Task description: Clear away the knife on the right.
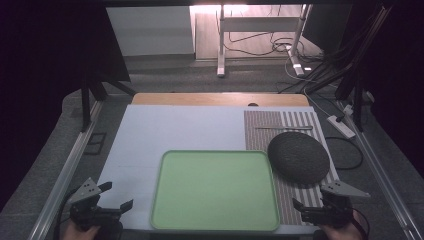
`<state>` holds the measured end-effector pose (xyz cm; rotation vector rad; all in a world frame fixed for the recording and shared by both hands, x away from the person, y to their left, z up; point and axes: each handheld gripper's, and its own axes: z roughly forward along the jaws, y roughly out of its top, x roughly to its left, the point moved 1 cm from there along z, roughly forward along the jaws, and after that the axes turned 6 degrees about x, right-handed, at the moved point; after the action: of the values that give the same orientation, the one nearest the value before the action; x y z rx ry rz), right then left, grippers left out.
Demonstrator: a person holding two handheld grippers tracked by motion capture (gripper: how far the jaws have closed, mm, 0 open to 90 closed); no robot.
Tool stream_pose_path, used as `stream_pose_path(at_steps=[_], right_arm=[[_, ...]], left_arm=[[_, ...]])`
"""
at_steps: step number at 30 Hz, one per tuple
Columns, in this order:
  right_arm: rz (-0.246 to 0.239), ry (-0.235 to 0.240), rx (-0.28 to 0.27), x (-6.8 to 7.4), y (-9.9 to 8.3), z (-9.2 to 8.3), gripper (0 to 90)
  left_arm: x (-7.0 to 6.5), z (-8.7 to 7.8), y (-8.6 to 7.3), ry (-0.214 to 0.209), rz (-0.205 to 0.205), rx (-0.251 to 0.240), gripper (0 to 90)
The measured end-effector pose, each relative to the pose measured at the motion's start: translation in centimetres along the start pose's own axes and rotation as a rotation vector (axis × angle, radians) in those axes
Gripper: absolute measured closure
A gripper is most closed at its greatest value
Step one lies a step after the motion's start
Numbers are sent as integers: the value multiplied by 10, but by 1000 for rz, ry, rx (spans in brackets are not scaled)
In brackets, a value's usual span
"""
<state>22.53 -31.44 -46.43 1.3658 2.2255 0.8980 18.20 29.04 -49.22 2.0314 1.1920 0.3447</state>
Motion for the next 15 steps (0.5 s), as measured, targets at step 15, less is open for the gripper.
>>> stream_pose_path(at_steps=[15], right_arm=[[-41,4,25,4,1,2,0]], left_arm=[[0,1,0,8,-4,8,10]])
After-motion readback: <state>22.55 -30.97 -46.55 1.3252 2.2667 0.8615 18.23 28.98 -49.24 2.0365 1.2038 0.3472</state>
